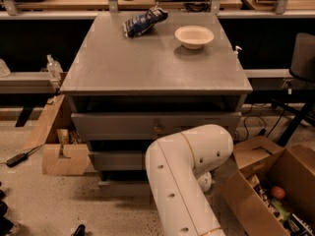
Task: Open bottom drawer
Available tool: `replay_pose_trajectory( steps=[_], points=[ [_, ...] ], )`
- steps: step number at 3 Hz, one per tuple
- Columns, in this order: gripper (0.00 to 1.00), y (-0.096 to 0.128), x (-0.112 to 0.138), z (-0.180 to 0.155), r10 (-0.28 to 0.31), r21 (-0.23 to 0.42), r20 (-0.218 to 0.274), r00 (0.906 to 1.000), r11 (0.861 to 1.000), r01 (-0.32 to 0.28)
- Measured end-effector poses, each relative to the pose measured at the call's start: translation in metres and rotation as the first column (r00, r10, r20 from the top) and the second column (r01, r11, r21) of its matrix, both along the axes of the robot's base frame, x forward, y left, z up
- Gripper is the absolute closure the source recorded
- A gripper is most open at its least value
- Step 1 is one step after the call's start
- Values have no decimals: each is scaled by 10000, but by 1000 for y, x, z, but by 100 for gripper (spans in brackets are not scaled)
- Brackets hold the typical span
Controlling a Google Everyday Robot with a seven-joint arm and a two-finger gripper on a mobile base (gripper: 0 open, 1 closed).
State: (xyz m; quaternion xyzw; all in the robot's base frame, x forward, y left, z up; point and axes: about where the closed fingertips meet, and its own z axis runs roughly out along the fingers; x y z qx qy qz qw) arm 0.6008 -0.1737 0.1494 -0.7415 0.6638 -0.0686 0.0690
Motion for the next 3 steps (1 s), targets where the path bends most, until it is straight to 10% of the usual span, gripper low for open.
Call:
replay_pose_trajectory(
  steps=[3],
  points=[
    [100,0,0,0,0,0,0,10000,10000,0]
  ],
)
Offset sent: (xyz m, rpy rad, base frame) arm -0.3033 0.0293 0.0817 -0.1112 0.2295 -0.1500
